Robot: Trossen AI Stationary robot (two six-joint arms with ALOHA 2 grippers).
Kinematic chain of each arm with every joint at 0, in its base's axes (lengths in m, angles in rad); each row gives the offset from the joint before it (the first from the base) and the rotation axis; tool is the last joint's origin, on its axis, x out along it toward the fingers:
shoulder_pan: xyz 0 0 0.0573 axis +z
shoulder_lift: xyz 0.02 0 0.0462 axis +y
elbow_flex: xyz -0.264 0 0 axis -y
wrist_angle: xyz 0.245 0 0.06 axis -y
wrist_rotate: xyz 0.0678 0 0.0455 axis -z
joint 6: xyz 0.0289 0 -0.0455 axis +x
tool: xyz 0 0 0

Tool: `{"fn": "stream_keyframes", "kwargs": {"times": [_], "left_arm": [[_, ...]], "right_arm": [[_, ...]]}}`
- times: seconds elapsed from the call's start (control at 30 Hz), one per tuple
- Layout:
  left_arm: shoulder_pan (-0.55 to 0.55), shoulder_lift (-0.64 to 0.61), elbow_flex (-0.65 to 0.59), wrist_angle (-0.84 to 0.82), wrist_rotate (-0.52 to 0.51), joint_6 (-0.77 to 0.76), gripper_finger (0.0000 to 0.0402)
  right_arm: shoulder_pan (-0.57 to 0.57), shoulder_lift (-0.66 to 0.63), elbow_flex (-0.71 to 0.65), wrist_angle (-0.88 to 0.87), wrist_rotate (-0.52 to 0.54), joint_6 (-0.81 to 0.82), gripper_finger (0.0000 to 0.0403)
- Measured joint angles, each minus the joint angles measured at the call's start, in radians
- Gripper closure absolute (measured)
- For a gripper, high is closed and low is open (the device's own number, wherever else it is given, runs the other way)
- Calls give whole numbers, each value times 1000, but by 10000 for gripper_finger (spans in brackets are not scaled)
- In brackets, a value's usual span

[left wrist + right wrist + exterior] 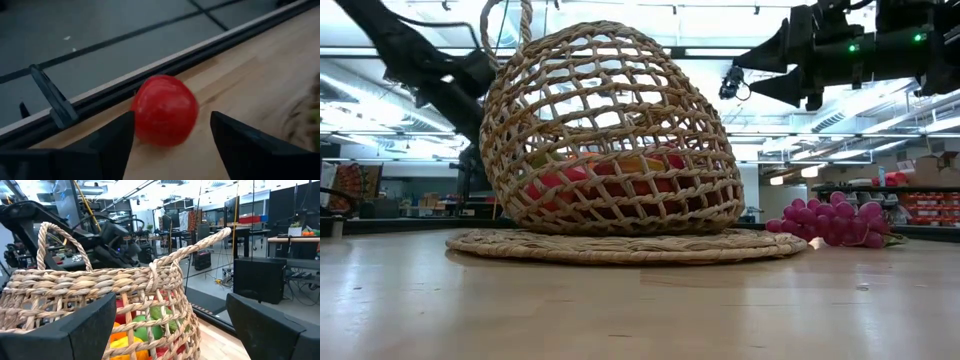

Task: Build produce basket
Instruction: Put the red apple into the basket

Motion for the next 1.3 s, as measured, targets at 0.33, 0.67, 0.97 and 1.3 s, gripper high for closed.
{"fn": "stream_keyframes", "kwargs": {"times": [0.33, 0.67, 0.97, 1.3], "left_arm": [[-13, 177, 100, -20, 74, 78, 50], [-39, 224, 106, 55, -20, 109, 44], [-95, 301, 105, 50, -128, 135, 45], [-129, 262, 105, 45, -155, 139, 45]], "right_arm": [[1, 0, 0, -8, -18, 40, 23], [2, 0, 0, -15, -27, 47, 23], [2, 0, 0, -21, -28, 72, 23], [2, 0, 0, -21, -29, 76, 23]]}}
